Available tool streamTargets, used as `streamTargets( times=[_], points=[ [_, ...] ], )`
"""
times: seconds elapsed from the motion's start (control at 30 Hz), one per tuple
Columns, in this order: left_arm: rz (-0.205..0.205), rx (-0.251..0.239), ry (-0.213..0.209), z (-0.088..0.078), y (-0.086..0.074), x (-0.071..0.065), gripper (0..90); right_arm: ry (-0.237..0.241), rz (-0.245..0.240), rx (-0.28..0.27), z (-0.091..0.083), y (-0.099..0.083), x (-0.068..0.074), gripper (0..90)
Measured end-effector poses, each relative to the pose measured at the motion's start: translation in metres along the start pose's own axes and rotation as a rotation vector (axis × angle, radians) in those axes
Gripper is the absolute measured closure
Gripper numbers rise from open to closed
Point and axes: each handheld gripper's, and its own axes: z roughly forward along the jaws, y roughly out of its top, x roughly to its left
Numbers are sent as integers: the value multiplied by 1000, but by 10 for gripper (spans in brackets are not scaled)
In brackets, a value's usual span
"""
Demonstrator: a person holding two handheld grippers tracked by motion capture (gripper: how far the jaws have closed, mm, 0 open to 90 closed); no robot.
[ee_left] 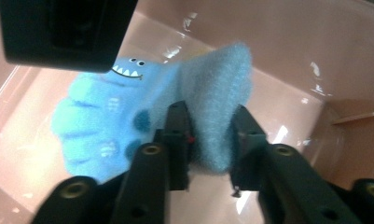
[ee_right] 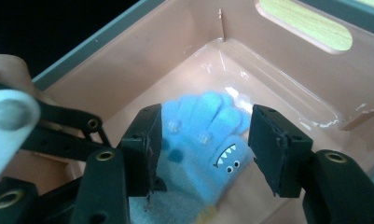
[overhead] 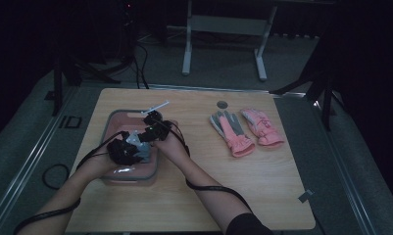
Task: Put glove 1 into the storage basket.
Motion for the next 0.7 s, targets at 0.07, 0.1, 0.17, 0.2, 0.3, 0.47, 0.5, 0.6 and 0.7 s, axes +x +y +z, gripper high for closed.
streamTargets(
  times=[0.07,0.1,0.17,0.2,0.3,0.47,0.5,0.6,0.7],
  points=[
    [-20,-11,10,-3,0,-1,544,12,6,-7,-3,-1,0,408],
    [-36,-30,15,-4,-1,-2,507,15,6,-11,-5,-2,-1,399],
    [-57,-57,28,-10,-2,-3,483,28,18,-25,-8,-4,-2,387],
    [-80,-72,28,-13,-3,-3,457,35,22,-27,-10,-4,-2,378],
    [-145,-124,35,-21,-5,-6,346,44,15,-39,-18,-7,-2,339],
    [-233,-180,-28,-32,-4,-8,136,54,-6,-41,-33,-12,-4,282],
    [-248,-194,-47,-33,-3,-9,97,58,-14,-41,-36,-14,-5,262],
    [-253,-223,-47,-38,2,-15,78,73,-31,-54,-47,-20,-5,234],
    [-228,-278,-45,-41,10,-26,78,87,-40,-75,-59,-26,-6,208]
  ],
)
